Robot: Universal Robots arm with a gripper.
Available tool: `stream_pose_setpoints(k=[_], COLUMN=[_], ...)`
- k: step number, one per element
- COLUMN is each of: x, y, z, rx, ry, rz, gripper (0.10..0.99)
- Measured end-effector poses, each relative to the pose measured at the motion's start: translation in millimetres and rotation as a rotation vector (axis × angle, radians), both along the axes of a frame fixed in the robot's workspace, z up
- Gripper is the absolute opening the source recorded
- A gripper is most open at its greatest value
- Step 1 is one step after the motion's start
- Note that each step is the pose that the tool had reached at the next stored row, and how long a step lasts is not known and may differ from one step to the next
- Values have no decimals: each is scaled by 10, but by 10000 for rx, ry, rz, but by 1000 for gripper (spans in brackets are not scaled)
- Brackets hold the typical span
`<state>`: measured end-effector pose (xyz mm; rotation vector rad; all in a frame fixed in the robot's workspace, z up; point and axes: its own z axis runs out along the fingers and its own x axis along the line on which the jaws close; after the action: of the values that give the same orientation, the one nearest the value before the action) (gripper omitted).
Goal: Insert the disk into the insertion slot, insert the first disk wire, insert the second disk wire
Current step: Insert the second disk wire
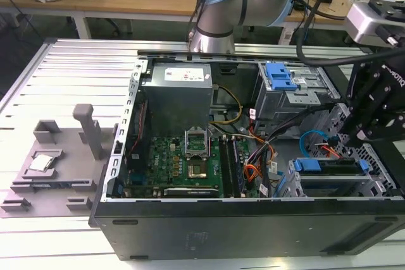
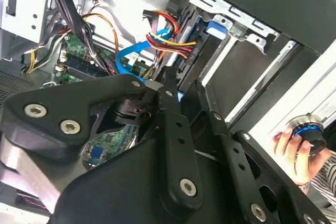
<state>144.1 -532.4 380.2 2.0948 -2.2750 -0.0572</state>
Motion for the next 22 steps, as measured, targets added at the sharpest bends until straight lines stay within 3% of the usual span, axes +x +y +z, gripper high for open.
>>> stream_pose_setpoints(k=[5,9,12,17,22], x=[-67,-179,-183,-185,-185], y=[87,85,83,82,76], z=[-24,-41,-53,-87,-117], rx=[-1,-5,-31,-31,-46], ry=[0,0,2,5,5], rz=[4,105,385,1306,1377], gripper=[302,302,302,302,302])
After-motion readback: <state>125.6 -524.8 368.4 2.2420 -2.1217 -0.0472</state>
